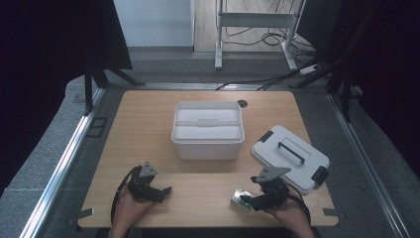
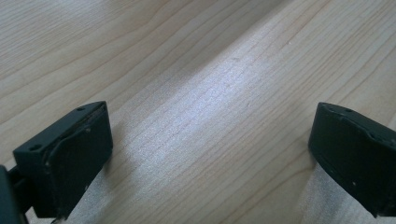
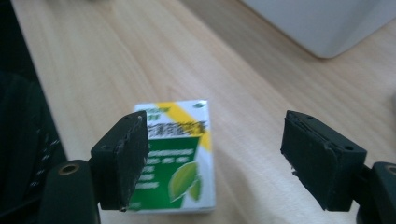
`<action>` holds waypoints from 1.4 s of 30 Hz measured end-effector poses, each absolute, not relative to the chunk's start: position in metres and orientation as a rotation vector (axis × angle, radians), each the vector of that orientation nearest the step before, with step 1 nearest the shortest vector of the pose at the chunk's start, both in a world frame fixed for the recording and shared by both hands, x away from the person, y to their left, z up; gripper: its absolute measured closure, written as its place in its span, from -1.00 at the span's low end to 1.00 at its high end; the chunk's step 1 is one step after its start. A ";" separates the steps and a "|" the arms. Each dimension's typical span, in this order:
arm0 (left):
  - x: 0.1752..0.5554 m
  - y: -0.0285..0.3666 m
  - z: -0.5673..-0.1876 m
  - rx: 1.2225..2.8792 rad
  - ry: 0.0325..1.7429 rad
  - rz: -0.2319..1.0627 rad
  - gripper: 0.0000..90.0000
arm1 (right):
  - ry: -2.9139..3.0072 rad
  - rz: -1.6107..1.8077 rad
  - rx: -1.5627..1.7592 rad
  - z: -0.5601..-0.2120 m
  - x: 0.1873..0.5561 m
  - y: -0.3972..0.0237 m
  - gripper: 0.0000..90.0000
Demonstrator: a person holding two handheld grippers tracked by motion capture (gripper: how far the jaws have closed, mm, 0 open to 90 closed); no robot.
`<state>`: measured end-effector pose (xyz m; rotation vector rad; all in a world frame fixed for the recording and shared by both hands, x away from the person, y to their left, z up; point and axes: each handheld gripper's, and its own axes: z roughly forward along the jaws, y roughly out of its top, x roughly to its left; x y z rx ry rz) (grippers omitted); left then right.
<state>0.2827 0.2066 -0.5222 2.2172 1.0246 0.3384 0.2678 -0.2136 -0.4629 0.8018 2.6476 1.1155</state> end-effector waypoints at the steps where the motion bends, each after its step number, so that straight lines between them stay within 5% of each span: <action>1: 0.283 0.207 -0.522 2.218 1.018 0.335 -1.00 | 2.640 1.118 0.812 -0.462 0.270 -0.214 -0.50; 16: 0.295 0.211 -0.500 2.221 0.951 0.303 -1.00 | 2.546 1.123 0.861 -0.456 0.311 -0.215 -0.73; 19: 0.308 0.207 -0.482 2.201 0.907 0.305 -1.00 | 2.520 1.125 0.891 -0.456 0.329 -0.210 -1.00; 38: 0.380 0.177 -0.450 2.215 0.772 0.262 -1.00 | 2.509 1.177 0.917 -0.457 0.391 -0.187 -1.00; 42: 0.384 0.165 -0.450 2.212 0.745 0.243 -1.00 | 2.527 1.231 0.898 -0.459 0.399 -0.186 -0.82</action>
